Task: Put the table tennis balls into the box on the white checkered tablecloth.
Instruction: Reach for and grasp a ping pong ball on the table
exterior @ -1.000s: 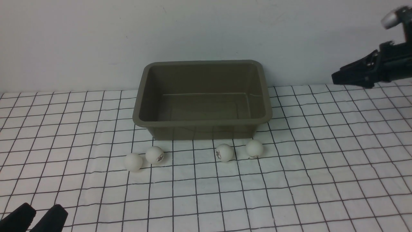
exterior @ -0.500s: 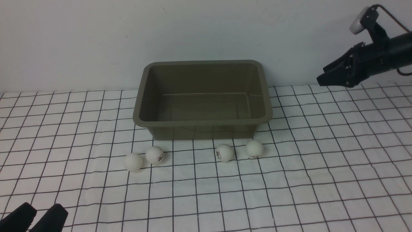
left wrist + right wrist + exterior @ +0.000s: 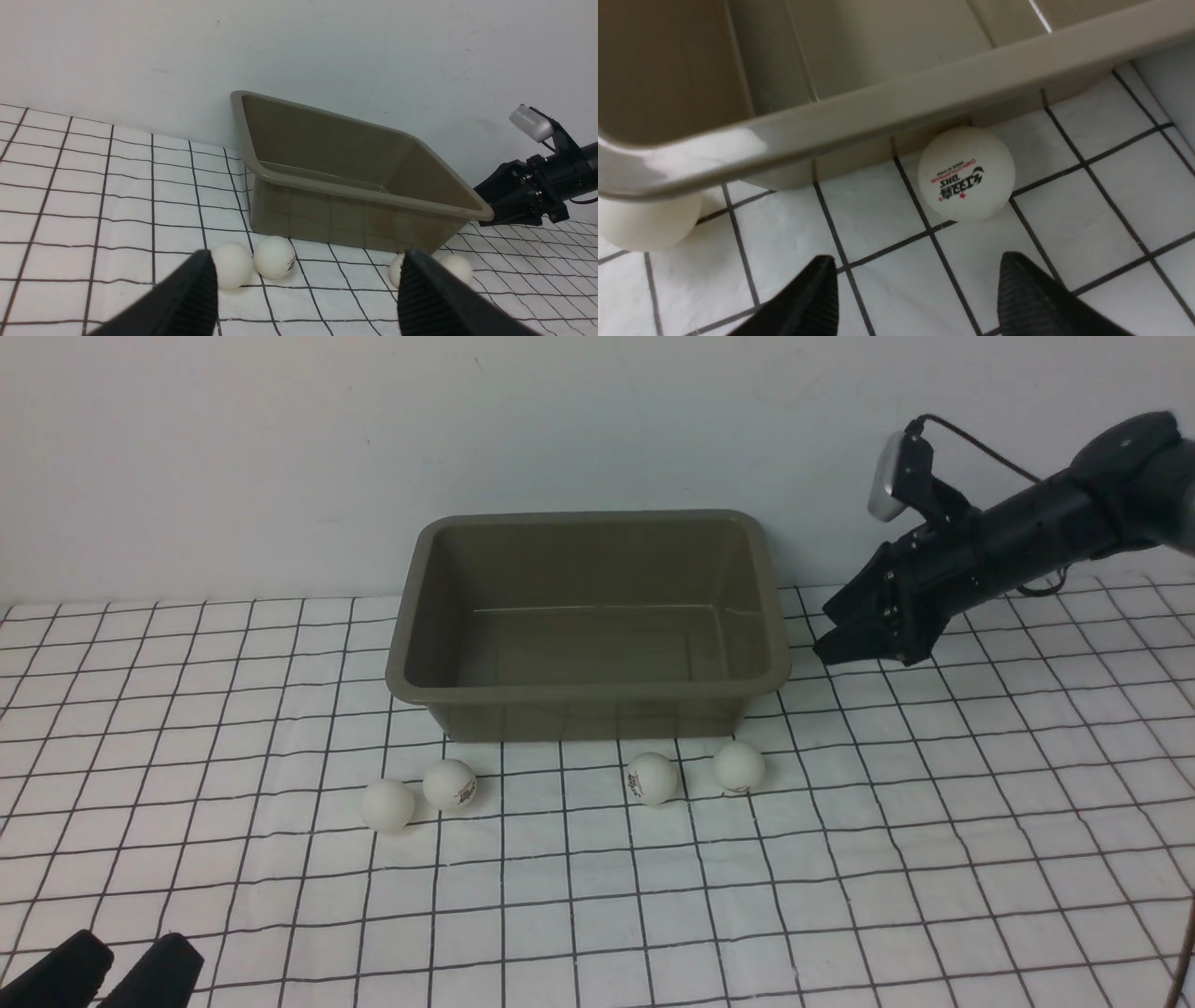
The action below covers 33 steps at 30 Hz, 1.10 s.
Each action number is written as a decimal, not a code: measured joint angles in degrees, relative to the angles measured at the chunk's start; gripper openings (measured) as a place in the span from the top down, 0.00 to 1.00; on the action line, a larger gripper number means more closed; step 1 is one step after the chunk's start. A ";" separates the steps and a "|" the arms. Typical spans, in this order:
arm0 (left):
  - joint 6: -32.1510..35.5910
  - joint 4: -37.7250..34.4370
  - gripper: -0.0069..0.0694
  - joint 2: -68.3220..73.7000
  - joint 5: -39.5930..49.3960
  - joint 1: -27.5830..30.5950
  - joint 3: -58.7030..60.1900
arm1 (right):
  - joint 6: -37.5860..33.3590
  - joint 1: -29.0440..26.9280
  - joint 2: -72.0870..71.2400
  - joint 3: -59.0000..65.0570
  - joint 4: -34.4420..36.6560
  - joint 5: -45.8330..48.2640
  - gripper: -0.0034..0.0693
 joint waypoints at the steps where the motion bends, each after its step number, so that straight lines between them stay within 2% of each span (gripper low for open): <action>1: 0.00 0.00 0.29 0.00 0.00 0.00 0.00 | 0.00 0.22 0.14 0.00 0.15 -0.63 0.35; 26: 0.06 0.00 0.29 0.00 0.00 -0.04 0.00 | -2.33 6.12 3.22 -0.05 1.23 -13.54 0.35; 28: 0.11 -0.02 0.29 0.00 0.00 -0.04 0.00 | -2.33 6.12 4.02 -0.05 1.77 -14.16 0.37; 30: 0.16 -0.02 0.29 0.00 0.00 -0.04 0.00 | -1.64 6.12 4.29 -0.05 2.31 -14.46 0.45; 33: 0.16 -0.02 0.29 0.00 0.00 -0.04 0.00 | 0.53 5.74 3.73 -0.05 2.24 -15.05 0.46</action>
